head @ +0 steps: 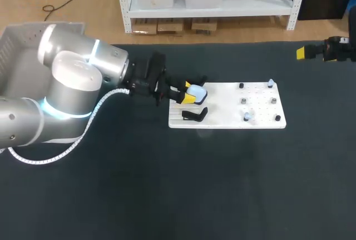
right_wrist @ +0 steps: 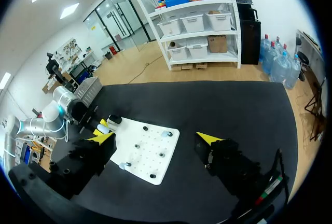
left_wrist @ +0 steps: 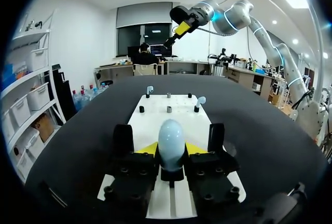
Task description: Pick up each earbud case from the left stands, insert the matching earbuds, close the lid, and place the case in the box.
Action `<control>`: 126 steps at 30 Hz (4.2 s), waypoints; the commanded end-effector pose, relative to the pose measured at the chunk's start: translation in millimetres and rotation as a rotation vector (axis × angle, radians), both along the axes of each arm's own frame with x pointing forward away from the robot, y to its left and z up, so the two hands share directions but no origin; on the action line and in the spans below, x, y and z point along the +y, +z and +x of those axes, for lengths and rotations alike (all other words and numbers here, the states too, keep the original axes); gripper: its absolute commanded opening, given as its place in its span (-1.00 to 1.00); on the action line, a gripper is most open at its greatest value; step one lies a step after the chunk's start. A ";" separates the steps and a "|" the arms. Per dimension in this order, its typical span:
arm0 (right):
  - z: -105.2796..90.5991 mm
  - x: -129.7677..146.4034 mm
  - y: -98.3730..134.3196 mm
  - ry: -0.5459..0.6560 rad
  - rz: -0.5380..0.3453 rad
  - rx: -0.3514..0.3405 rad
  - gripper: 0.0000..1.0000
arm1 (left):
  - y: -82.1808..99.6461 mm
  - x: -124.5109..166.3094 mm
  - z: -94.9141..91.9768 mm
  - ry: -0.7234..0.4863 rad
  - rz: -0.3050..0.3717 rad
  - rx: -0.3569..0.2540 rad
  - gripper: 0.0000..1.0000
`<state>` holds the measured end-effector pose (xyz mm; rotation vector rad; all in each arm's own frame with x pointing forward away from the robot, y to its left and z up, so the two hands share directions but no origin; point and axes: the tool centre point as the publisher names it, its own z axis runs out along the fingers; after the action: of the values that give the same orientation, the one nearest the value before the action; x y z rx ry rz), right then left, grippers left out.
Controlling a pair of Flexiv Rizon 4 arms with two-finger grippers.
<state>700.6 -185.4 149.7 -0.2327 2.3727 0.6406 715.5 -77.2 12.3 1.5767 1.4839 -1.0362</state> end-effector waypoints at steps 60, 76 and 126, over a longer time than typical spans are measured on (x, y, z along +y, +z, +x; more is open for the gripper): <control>-3.5 3.6 1.6 0.020 -0.006 -0.001 1.00 | 106.3 6.2 -78.3 0.051 -0.375 -0.032 -1.00; -53.7 94.4 17.7 0.272 -0.159 -0.011 1.00 | 102.9 2.5 -68.1 0.016 -0.397 -0.021 -1.00; -71.1 217.3 -18.3 0.378 -0.263 0.106 1.00 | 90.8 -0.7 -55.0 -0.007 -0.411 -0.021 -1.00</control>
<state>622.4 25.5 134.9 -0.7934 2.5275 0.5202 661.3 -77.6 103.4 1.2971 1.1588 -1.2373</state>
